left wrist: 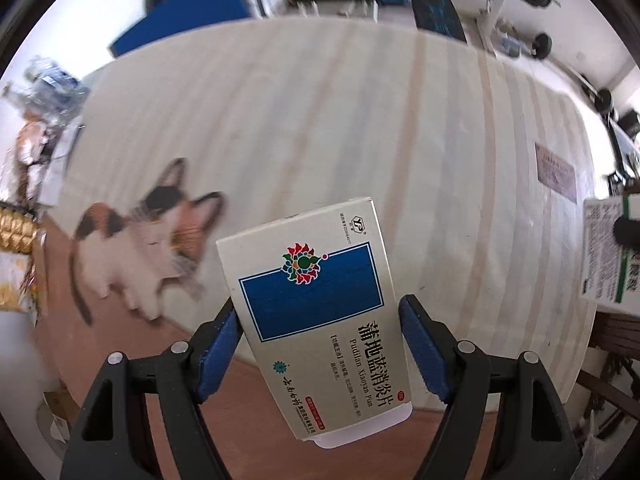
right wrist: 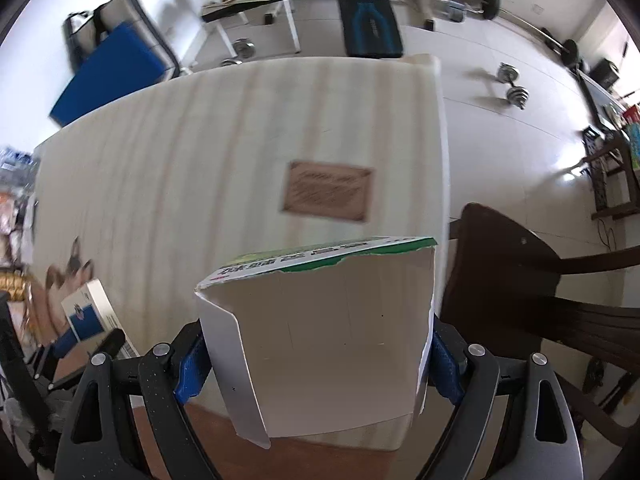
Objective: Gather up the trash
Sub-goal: 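Lift both medicine boxes and carry them over the bin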
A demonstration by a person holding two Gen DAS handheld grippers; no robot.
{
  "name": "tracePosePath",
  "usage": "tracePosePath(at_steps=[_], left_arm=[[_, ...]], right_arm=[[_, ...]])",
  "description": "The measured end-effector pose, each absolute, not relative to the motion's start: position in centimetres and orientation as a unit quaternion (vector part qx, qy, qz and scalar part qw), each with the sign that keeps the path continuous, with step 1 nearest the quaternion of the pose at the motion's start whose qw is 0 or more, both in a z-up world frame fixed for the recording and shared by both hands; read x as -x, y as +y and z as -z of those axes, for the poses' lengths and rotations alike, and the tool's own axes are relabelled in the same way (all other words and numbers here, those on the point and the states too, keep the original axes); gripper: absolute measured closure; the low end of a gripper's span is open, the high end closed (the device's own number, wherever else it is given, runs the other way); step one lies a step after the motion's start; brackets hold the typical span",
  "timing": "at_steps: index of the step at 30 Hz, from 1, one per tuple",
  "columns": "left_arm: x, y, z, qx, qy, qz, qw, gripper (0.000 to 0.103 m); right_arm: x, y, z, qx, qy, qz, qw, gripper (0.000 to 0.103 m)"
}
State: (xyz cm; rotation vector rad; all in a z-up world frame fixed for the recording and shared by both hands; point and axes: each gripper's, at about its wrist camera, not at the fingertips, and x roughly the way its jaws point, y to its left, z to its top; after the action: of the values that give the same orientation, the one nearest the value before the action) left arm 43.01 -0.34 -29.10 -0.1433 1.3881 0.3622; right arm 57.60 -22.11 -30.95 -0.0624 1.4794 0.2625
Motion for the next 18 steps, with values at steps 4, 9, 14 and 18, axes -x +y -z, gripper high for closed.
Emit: tracePosePath(at_steps=[4, 9, 14, 18], left_arm=[[-38.9, 0.9, 26.4, 0.09, 0.608, -0.186, 0.767, 0.027], [-33.2, 4.1, 23.0, 0.124, 0.568, -0.209, 0.786, 0.027], [-24.1, 7.9, 20.8, 0.162, 0.532, -0.228, 0.799, 0.027], [-14.5, 10.2, 19.5, 0.195, 0.516, -0.247, 0.797, 0.027]], right_arm=[[-53.9, -19.2, 29.2, 0.045, 0.664, -0.152, 0.73, 0.014], [-47.6, -15.7, 26.6, 0.065, 0.652, -0.195, 0.729, 0.014], [-39.3, -11.7, 24.5, 0.083, 0.64, -0.245, 0.723, 0.014], [-30.1, -8.1, 24.0, 0.098, 0.637, -0.293, 0.706, 0.014]])
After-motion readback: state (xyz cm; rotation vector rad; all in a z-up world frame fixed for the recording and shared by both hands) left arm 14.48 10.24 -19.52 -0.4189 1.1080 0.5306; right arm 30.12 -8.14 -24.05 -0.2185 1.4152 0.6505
